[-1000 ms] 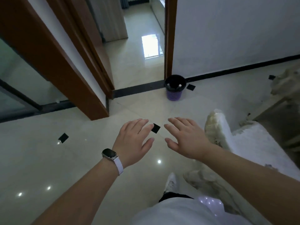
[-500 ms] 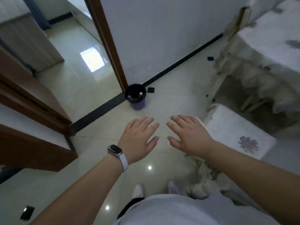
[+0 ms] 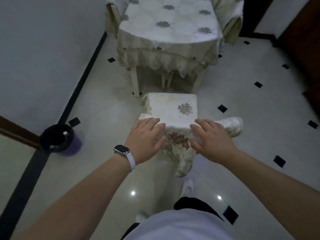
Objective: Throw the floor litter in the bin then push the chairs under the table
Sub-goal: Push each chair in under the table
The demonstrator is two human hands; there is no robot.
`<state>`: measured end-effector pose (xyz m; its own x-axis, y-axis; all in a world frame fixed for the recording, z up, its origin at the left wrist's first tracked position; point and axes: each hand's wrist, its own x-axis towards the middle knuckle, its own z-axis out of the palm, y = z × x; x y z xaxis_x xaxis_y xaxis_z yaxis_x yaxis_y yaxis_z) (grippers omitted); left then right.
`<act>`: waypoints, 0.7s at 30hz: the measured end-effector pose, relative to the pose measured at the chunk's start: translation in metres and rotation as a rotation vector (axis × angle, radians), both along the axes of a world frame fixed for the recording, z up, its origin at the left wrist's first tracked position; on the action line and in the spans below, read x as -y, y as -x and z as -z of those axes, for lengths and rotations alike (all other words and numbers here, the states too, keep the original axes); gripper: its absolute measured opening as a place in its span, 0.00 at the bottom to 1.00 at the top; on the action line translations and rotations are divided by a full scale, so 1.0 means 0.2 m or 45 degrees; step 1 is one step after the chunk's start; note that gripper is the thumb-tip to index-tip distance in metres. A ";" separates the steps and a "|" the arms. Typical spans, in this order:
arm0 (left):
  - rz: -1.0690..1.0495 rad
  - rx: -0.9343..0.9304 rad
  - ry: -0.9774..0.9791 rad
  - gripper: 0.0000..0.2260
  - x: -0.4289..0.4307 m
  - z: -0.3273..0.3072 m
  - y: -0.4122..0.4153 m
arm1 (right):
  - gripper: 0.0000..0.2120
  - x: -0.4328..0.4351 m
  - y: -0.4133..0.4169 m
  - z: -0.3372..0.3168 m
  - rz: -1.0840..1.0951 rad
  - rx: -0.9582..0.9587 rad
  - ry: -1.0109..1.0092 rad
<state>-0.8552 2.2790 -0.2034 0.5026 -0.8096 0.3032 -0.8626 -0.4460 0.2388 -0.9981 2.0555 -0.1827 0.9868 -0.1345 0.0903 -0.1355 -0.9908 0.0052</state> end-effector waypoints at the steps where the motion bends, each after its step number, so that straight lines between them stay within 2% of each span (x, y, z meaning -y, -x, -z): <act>1: 0.030 -0.031 0.002 0.18 0.04 0.01 0.01 | 0.24 0.02 0.06 0.00 0.051 0.003 0.003; 6: 0.062 -0.156 -0.018 0.20 0.25 0.04 0.04 | 0.24 0.15 0.27 0.04 0.265 0.023 -0.069; 12: 0.061 -0.179 -0.178 0.21 0.42 0.10 0.09 | 0.27 0.35 0.30 0.12 0.296 -0.002 -0.130; 15: 0.009 -0.173 -0.203 0.21 0.47 0.13 0.09 | 0.28 0.44 0.23 0.17 0.217 -0.004 -0.182; 21: -0.088 -0.177 -0.193 0.21 0.51 0.18 0.12 | 0.26 0.54 0.12 0.28 0.009 0.143 -0.251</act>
